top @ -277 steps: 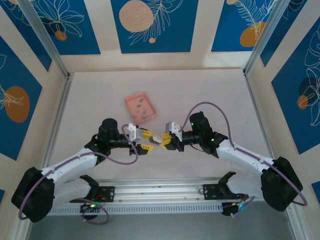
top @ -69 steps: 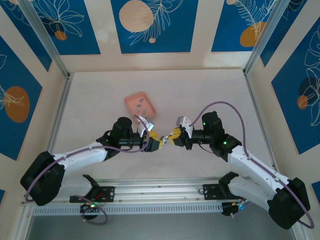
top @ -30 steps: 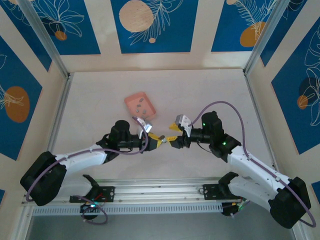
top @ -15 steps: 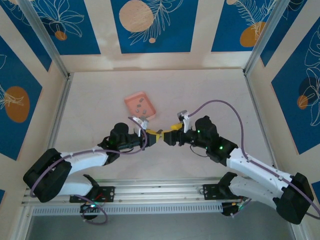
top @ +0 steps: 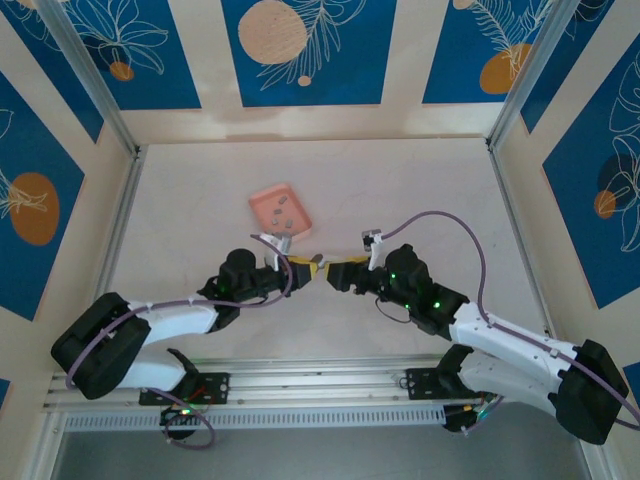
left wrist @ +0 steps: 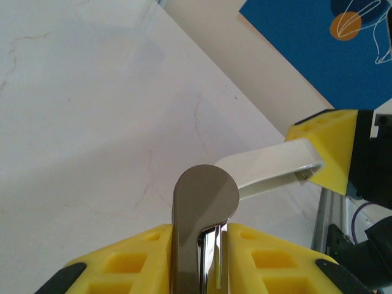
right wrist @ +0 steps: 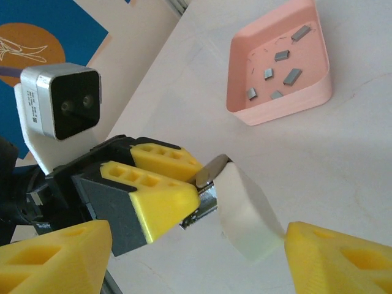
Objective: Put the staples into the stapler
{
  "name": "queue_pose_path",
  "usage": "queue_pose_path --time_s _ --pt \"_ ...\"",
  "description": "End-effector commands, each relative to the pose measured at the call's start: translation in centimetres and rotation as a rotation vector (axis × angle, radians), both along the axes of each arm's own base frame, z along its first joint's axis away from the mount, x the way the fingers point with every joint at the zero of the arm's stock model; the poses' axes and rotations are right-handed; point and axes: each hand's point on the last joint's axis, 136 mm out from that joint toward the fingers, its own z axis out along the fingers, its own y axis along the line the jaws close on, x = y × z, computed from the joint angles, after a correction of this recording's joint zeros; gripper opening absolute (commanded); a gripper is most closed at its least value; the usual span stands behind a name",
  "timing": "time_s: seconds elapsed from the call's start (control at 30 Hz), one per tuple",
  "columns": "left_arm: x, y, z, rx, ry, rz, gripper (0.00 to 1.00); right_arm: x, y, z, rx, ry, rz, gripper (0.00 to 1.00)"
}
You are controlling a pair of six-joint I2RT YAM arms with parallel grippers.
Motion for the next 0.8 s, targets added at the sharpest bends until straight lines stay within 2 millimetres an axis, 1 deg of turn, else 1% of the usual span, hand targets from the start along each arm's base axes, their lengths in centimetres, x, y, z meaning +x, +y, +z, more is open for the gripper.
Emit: queue_pose_path --time_s 0.0,0.13,0.23,0.5,0.6,0.63,0.77 --pt "0.4 0.1 1.2 -0.071 -0.023 0.039 0.25 0.6 0.2 1.6 0.055 -0.038 -0.023 0.75" --pt "0.4 0.1 1.1 -0.077 -0.018 0.044 0.25 0.7 0.8 1.6 0.05 -0.04 -0.007 0.75" --pt "0.3 0.0 0.8 -0.075 -0.01 0.036 0.25 0.5 1.9 1.8 0.046 -0.044 0.045 0.74" --pt "0.2 0.2 0.8 -0.076 -0.011 0.04 0.25 1.7 3.5 1.5 0.035 -0.016 0.04 0.74" --pt "0.2 0.3 0.8 -0.075 -0.009 0.041 0.25 2.0 3.9 1.3 0.037 0.003 0.033 0.71" --pt "0.1 0.3 0.8 -0.076 -0.011 0.039 0.25 2.2 3.8 1.0 0.034 0.024 0.01 0.7" --pt "0.1 0.4 1.1 -0.079 -0.023 0.042 0.25 3.2 2.2 -0.9 0.043 0.126 -0.126 0.7"
